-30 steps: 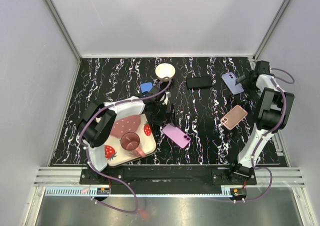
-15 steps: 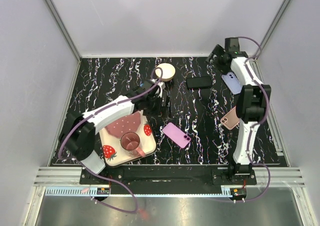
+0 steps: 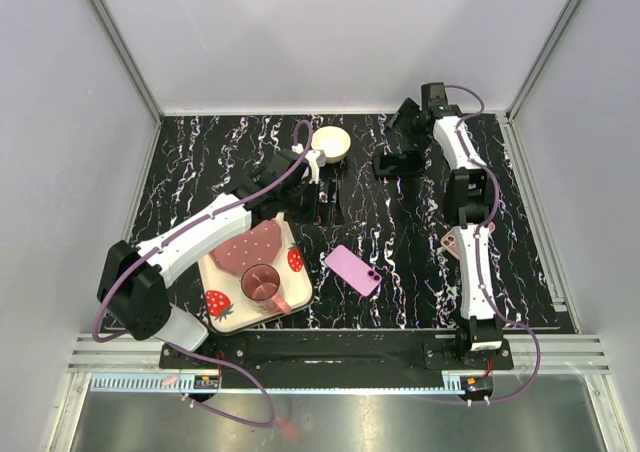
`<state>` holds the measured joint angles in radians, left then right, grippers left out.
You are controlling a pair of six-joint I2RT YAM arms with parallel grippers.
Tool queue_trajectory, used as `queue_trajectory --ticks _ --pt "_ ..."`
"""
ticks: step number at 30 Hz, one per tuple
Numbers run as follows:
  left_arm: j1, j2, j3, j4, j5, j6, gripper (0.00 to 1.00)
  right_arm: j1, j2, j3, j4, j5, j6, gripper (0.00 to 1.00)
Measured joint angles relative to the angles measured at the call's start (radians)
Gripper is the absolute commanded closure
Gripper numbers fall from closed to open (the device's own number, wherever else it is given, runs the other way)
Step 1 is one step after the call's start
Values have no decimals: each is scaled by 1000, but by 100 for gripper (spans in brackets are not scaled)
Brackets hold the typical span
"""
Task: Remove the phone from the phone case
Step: Pick up the phone at the center of the board.
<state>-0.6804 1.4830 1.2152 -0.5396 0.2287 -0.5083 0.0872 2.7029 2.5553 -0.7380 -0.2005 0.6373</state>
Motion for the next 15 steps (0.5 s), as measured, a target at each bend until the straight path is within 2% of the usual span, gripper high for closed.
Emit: queue_trajectory --ticks 3,11,15 --pt "0 0 -7 5 -1 -6 4 -4 -51 -112 38 -19 10 5" --pt "0 12 -13 20 3 -17 4 -9 -484 -911 358 -137 101 6" --pt "0 23 -16 27 8 -24 4 -2 -622 -1152 462 -191 144 2"
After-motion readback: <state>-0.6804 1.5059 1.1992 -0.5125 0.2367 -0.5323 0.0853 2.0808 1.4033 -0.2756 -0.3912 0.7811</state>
